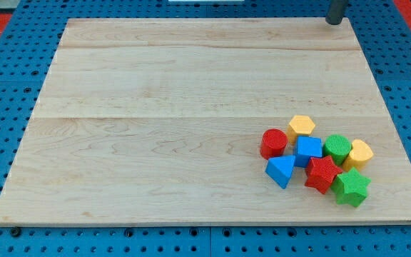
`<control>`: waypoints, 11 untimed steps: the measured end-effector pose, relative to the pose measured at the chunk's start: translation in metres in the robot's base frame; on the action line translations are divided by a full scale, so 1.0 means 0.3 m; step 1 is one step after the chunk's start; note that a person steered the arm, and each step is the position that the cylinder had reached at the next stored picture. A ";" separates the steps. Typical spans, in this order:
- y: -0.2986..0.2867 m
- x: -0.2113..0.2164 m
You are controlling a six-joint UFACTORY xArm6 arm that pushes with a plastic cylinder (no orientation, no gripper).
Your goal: Point at yellow heart
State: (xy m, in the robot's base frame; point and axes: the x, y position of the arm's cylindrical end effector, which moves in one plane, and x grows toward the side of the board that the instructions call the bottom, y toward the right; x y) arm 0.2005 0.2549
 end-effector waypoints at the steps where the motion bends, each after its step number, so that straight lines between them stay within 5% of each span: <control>1: 0.000 0.000; 4: -0.009 0.035; 6: 0.298 0.100; 7: 0.302 0.170; 9: 0.246 0.936; 11: 0.117 1.133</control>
